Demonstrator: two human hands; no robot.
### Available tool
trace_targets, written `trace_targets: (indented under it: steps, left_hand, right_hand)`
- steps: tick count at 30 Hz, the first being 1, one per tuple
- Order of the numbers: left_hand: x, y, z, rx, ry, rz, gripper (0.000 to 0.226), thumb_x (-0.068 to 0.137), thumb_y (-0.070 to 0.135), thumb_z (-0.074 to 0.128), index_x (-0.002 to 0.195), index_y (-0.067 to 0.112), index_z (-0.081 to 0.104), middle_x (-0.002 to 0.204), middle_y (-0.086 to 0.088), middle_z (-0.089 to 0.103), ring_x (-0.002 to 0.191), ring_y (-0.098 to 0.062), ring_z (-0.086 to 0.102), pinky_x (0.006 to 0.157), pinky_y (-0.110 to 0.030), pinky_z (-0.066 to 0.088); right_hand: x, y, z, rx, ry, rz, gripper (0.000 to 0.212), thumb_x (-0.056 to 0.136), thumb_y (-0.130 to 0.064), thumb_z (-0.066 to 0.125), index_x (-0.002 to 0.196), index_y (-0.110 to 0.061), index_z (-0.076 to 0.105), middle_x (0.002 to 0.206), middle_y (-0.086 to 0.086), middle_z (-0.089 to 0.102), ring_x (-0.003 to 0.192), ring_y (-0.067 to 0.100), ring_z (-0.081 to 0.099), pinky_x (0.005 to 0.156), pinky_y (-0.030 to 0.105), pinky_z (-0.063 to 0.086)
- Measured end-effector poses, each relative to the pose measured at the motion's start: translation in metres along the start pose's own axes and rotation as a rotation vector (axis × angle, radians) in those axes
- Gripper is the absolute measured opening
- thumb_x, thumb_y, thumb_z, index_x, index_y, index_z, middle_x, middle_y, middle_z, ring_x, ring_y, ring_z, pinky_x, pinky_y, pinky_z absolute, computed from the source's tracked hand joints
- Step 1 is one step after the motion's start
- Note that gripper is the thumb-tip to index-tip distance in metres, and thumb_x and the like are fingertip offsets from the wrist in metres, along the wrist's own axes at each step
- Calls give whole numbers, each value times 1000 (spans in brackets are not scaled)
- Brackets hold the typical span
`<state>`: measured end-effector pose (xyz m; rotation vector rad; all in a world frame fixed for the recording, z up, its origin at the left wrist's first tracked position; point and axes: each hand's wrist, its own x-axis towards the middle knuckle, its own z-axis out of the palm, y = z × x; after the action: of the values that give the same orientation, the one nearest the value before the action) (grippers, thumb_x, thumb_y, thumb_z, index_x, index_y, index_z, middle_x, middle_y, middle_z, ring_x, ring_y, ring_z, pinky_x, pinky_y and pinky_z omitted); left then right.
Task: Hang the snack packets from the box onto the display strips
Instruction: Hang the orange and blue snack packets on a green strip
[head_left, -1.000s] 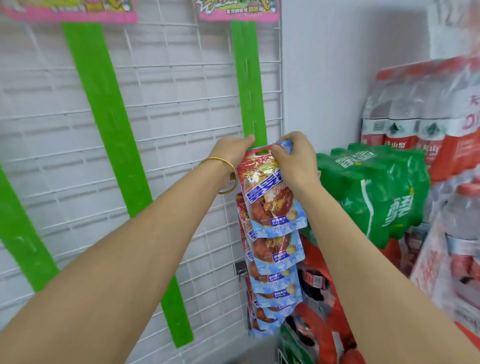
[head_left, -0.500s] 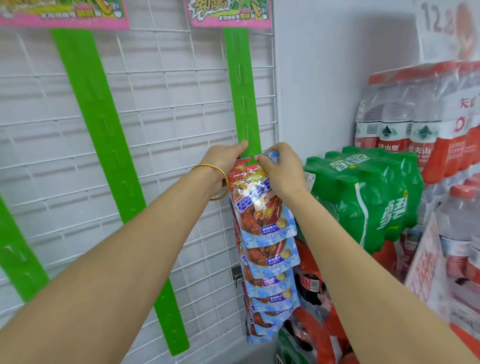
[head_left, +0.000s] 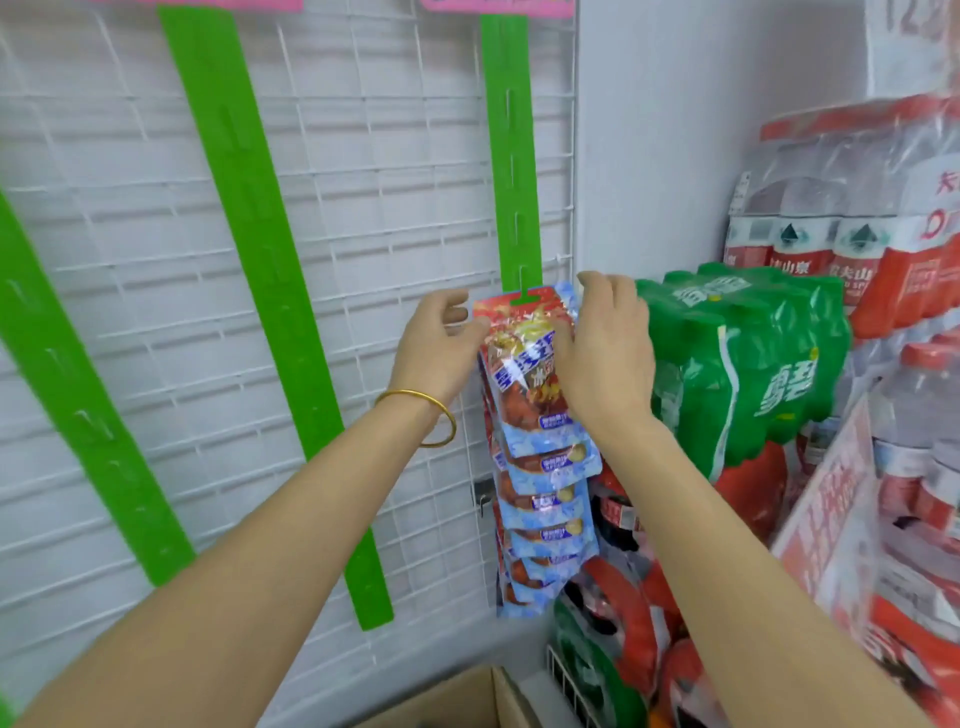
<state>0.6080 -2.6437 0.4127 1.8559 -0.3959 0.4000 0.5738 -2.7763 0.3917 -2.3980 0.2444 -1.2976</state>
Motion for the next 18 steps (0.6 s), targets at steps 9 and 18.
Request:
trace_targets:
  steps: [9, 18]
  left_hand:
    - [-190, -165, -66, 39, -138, -341, 22, 86, 0, 54, 102, 14, 57, 108, -9, 61, 95, -16, 55, 85, -35, 47]
    - [-293, -246, -128, 119, -65, -613, 24, 87, 2, 53, 94, 23, 61, 108, -10, 63, 97, -23, 61, 91, -41, 51]
  right_hand:
    - [-222, 21, 34, 465, -852, 78, 14, 88, -4, 54, 101, -6, 61, 92, 5, 60, 77, 17, 58, 66, 11, 40]
    - [-327, 63, 88, 143, -1457, 7, 18, 92, -10, 52, 109, -10, 58, 109, 11, 63, 81, 17, 58, 74, 26, 48]
